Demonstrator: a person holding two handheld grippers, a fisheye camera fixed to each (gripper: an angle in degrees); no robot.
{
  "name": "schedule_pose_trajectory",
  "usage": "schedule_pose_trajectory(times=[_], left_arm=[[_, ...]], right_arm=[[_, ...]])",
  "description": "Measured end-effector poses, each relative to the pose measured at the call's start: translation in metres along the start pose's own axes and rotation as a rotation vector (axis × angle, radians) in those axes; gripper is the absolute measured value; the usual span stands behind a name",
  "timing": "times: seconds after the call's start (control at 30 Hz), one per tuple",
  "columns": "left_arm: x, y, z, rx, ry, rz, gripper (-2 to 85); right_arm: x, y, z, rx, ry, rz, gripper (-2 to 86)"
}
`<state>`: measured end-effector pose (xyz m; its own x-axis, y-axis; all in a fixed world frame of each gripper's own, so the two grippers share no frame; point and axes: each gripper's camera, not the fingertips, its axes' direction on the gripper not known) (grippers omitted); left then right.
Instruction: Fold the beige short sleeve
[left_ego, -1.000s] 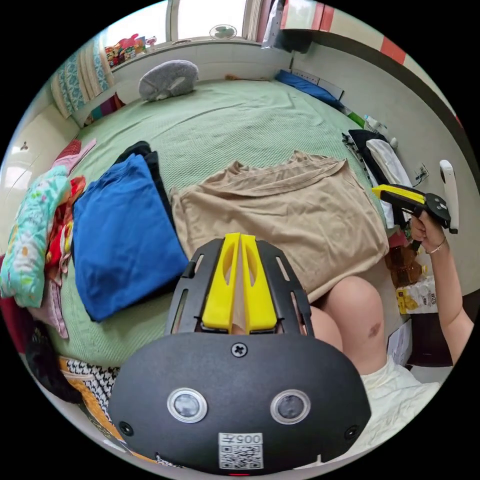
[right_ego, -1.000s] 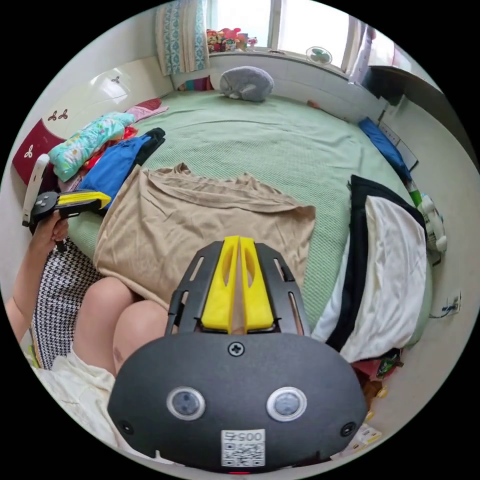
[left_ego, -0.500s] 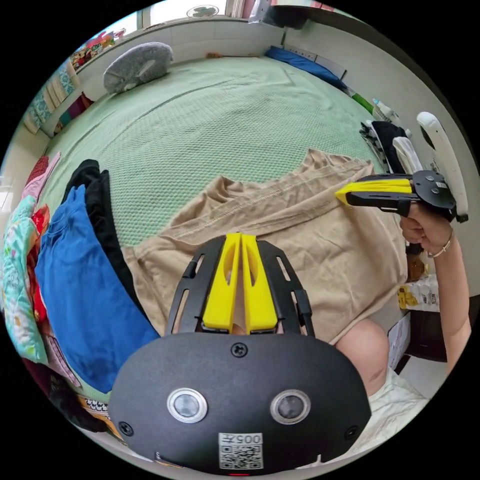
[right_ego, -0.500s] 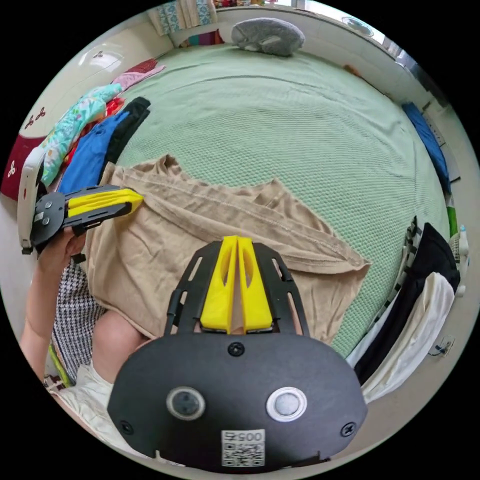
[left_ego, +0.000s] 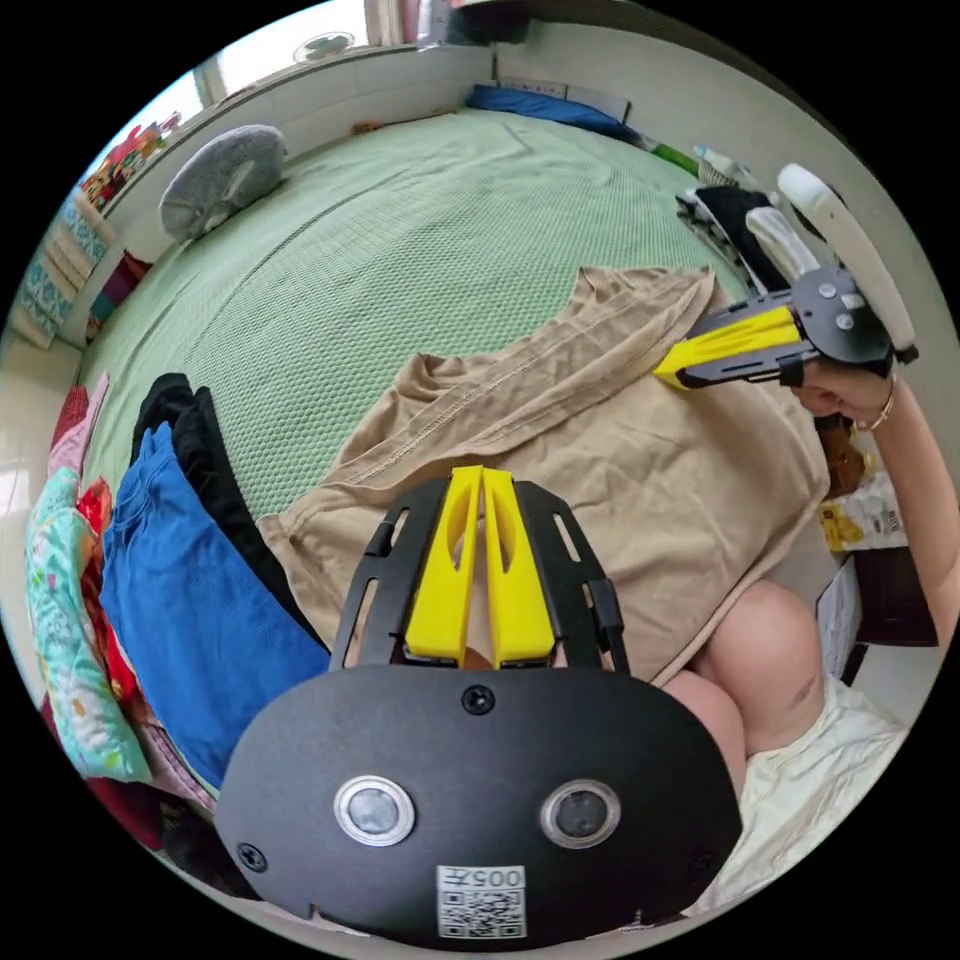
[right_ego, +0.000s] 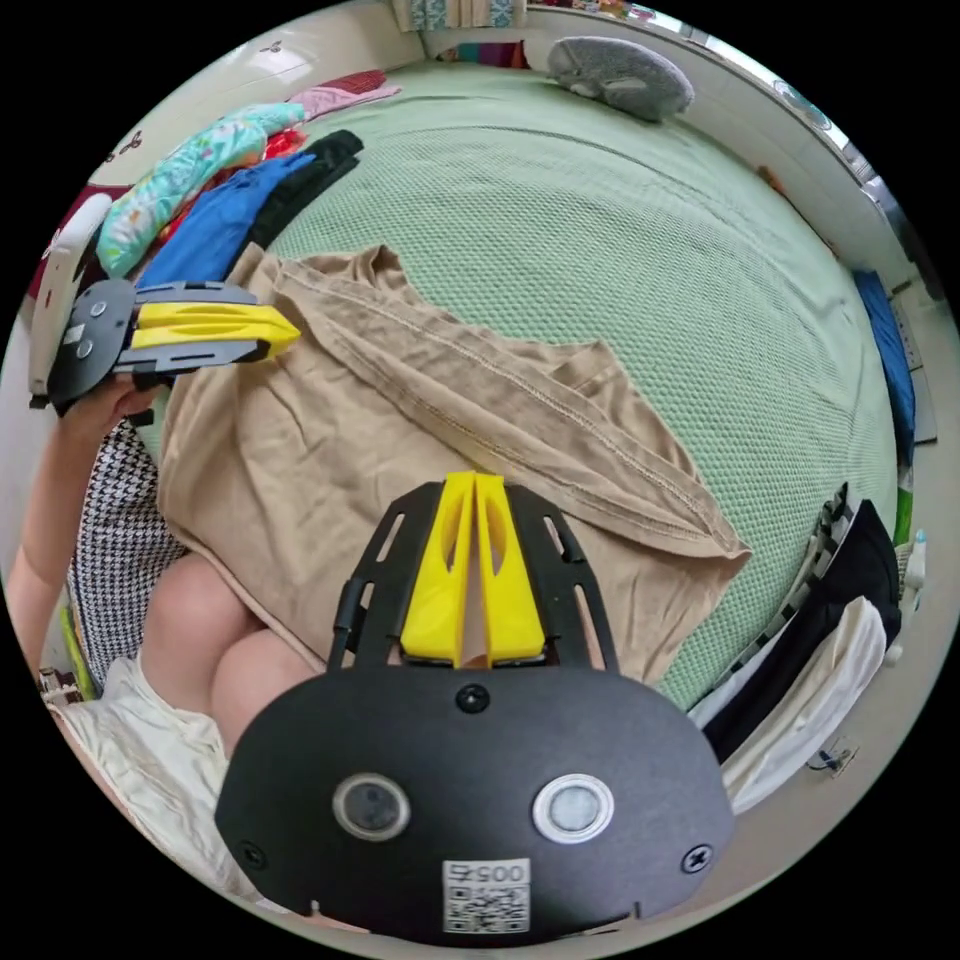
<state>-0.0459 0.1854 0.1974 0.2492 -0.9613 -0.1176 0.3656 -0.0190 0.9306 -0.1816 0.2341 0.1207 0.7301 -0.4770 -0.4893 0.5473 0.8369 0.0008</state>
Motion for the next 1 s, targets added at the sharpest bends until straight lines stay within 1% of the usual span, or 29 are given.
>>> schedule_pose_trajectory(times=[0.03, 0.1, 0.17, 0.23, 0.3, 0.37, 0.43, 0.57, 0.67, 0.73, 0.77, 0.9, 1.0], left_arm=[[0.006, -0.005, 0.007, -0.022, -0.028, -0.01, -0.3], [0.01, -0.013, 0.014, -0.034, -0.029, -0.031, -0.3], [0.009, -0.021, 0.015, -0.01, -0.026, -0.067, -0.3], [0.002, -0.029, 0.012, 0.036, -0.092, -0.169, -0.3], [-0.002, -0.032, 0.008, 0.043, -0.135, -0.236, -0.3], [0.002, -0.031, 0.003, 0.069, -0.117, -0.245, -0.2], [0.018, -0.022, -0.001, 0.101, -0.067, -0.219, -0.2], [0.064, 0.0, -0.004, 0.106, -0.04, -0.136, -0.1], [0.11, 0.015, -0.011, 0.111, -0.034, -0.06, 0.1], [0.146, 0.023, -0.02, 0.135, -0.049, -0.011, 0.5], [0.154, 0.024, -0.022, 0.141, -0.049, -0.005, 0.6], [0.21, 0.027, -0.03, 0.12, 0.074, 0.052, 2.6], [0.257, 0.03, -0.039, 0.11, 0.147, 0.142, 6.4]], right_arm=[[0.003, -0.003, 0.002, 0.0, 0.008, 0.02, -1.2], [0.013, -0.009, 0.0, 0.02, -0.012, 0.085, -1.2], [0.027, -0.015, -0.007, 0.064, 0.004, 0.18, -1.2], [0.044, -0.02, -0.02, 0.121, 0.071, 0.275, -1.3], [0.051, -0.019, -0.031, 0.161, 0.066, 0.286, -1.2], [0.053, -0.01, -0.041, 0.198, 0.035, 0.263, -1.2], [0.052, 0.014, -0.047, 0.213, 0.051, 0.251, -1.2], [0.056, 0.073, -0.045, 0.204, 0.064, 0.258, -0.5], [0.068, 0.133, -0.043, 0.198, 0.097, 0.311, 3.4], [0.079, 0.177, -0.041, 0.184, 0.048, 0.334, 7.9], [0.083, 0.187, -0.042, 0.183, 0.026, 0.341, 8.5], [0.104, 0.249, -0.046, 0.19, -0.046, 0.427, 9.5], [0.114, 0.282, -0.043, 0.182, -0.105, 0.459, 10.9]])
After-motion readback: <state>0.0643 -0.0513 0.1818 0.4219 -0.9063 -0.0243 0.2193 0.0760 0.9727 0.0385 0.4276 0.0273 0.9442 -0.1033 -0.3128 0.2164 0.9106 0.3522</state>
